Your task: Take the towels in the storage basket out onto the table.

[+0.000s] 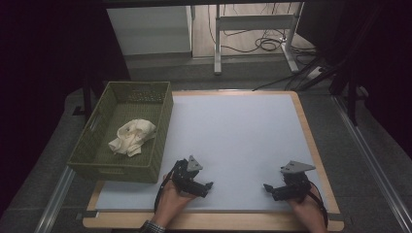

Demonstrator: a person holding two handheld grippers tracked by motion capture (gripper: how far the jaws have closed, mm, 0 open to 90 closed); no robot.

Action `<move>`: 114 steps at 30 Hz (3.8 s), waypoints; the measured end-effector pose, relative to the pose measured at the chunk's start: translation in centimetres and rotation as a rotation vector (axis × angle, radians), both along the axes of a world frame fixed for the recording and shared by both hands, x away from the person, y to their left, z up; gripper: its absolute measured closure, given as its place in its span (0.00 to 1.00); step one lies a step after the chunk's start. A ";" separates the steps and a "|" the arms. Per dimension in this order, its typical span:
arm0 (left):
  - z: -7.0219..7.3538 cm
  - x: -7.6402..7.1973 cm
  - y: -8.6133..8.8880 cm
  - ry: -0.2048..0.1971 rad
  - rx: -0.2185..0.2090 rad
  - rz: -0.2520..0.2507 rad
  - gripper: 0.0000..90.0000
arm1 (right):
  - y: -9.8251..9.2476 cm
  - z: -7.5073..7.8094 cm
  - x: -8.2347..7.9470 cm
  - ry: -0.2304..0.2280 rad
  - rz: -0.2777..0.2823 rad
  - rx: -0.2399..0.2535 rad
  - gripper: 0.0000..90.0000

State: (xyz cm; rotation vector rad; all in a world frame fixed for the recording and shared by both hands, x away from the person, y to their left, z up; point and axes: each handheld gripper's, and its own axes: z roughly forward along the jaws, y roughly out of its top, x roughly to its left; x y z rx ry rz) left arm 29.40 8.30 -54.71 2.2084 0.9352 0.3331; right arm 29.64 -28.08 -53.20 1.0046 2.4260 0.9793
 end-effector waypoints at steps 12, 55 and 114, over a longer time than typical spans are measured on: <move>0.0 0.0 0.0 0.001 0.004 0.003 0.02 | 0.0 0.0 0.0 -0.001 0.000 0.000 0.05; 2.1 -0.8 -0.2 -0.022 -0.034 -0.021 0.02 | 0.0 0.0 0.0 -0.004 0.001 0.001 0.06; 9.4 4.0 0.2 0.057 -0.053 -0.079 0.01 | 0.0 0.0 -0.1 -0.002 0.000 0.002 0.06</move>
